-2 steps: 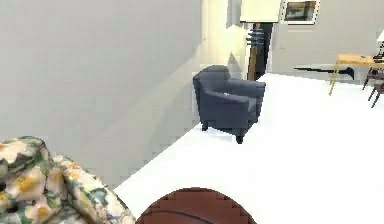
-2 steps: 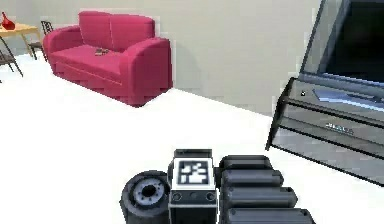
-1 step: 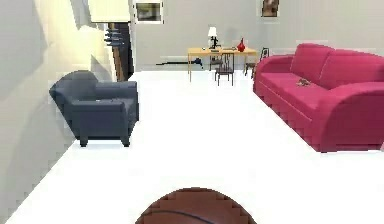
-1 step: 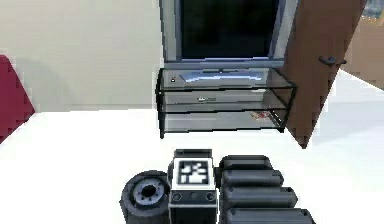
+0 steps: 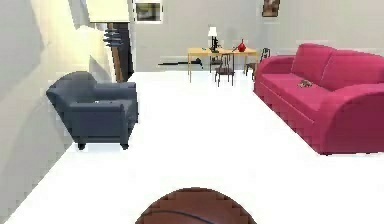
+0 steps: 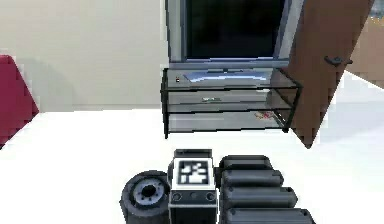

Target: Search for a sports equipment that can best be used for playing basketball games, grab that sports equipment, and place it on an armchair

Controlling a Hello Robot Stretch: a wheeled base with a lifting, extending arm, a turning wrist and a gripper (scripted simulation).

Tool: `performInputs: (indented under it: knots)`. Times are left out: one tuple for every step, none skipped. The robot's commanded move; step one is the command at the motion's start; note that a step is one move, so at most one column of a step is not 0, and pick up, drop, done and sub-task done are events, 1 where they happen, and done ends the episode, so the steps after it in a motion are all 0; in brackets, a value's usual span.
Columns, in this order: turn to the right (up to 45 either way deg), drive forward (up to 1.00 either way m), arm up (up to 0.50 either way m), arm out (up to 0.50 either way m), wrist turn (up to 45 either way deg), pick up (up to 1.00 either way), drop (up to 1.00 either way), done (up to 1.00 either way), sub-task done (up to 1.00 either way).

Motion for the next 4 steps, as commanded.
performInputs:
  knots:
    - [45.0,0.0,0.0,0.0,0.0,0.0,0.0,0.0,0.0]
    - [45.0,0.0,0.0,0.0,0.0,0.0,0.0,0.0,0.0]
    - [45.0,0.0,0.0,0.0,0.0,0.0,0.0,0.0,0.0]
    - [27.0,0.0,0.0,0.0,0.0,0.0,0.0,0.0,0.0]
